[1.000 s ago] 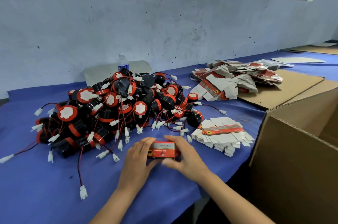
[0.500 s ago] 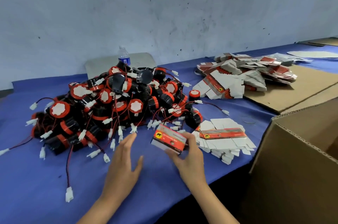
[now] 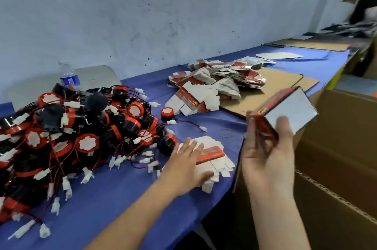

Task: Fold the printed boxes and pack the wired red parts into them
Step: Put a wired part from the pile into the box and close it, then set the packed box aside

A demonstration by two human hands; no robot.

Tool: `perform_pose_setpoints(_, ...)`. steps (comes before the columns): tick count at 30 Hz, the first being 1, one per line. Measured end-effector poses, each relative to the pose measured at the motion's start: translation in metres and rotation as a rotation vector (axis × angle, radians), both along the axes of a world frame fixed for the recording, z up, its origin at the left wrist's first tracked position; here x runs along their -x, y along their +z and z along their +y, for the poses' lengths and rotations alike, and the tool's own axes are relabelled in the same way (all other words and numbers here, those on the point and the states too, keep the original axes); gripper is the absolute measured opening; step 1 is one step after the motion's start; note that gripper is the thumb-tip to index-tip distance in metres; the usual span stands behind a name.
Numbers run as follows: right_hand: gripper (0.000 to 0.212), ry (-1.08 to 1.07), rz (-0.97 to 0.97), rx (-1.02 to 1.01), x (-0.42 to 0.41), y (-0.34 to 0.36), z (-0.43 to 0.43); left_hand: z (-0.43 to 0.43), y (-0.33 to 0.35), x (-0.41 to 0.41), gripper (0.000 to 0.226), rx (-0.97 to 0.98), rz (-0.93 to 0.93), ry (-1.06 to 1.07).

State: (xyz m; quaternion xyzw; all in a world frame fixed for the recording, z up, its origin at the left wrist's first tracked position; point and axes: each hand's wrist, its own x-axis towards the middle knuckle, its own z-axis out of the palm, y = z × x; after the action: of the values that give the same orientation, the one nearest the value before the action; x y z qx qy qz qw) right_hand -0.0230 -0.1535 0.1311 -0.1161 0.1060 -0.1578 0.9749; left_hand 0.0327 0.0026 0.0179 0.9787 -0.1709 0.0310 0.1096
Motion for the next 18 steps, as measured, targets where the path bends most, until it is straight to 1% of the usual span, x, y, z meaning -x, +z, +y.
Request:
perform_pose_setpoints(1, 0.039, -0.038, 0.029, -0.091, -0.001, 0.005, -0.012, -0.005, 0.004, -0.006, 0.082, -0.066, 0.057, 0.01)
perform_pose_setpoints(3, 0.043, -0.074, 0.046, -0.234, -0.002, 0.006, -0.028, -0.01, 0.01, -0.012, 0.073, -0.078, 0.136, 0.021)
perform_pose_setpoints(5, 0.055, -0.021, 0.023, -0.253, -0.003, 0.004, -0.033, -0.011, 0.015, -0.01, 0.062, -0.057, 0.155, -0.006)
perform_pose_setpoints(6, 0.062, 0.019, -0.003, -0.251, -0.004, 0.001, -0.032, -0.011, 0.019, -0.009, 0.057, -0.081, 0.151, -0.026)
perform_pose_setpoints(7, 0.066, 0.053, -0.015, -0.237, -0.005, -0.002, -0.029, -0.011, 0.024, -0.008, 0.051, -0.122, 0.148, -0.045)
perform_pose_setpoints(8, 0.064, 0.082, -0.012, -0.199, -0.006, -0.006, -0.024, -0.011, 0.029, -0.006, 0.044, -0.162, 0.151, -0.058)
perform_pose_setpoints(10, 0.049, 0.12, 0.025, -0.05, -0.011, -0.017, -0.01, -0.01, 0.038, -0.004, 0.035, -0.199, 0.194, -0.057)
perform_pose_setpoints(11, 0.039, 0.132, 0.053, 0.057, -0.014, -0.025, -0.002, -0.009, 0.043, -0.004, 0.036, -0.195, 0.238, -0.045)
perform_pose_setpoints(13, 0.02, 0.131, 0.143, 0.345, -0.018, -0.044, 0.014, -0.008, 0.052, -0.003, 0.041, -0.175, 0.308, -0.03)
perform_pose_setpoints(14, 0.012, 0.112, 0.2, 0.508, -0.019, -0.053, 0.02, -0.007, 0.056, -0.003, 0.041, -0.176, 0.307, -0.047)
perform_pose_setpoints(15, 0.009, 0.08, 0.241, 0.658, -0.019, -0.062, 0.025, -0.006, 0.059, -0.004, 0.04, -0.18, 0.286, -0.071)
perform_pose_setpoints(16, 0.011, 0.041, 0.264, 0.767, -0.018, -0.071, 0.03, -0.005, 0.061, -0.003, 0.04, -0.187, 0.255, -0.09)
perform_pose_setpoints(18, 0.015, -0.027, 0.276, 0.85, -0.014, -0.083, 0.035, -0.004, 0.065, -0.002, 0.034, -0.211, 0.153, -0.096)
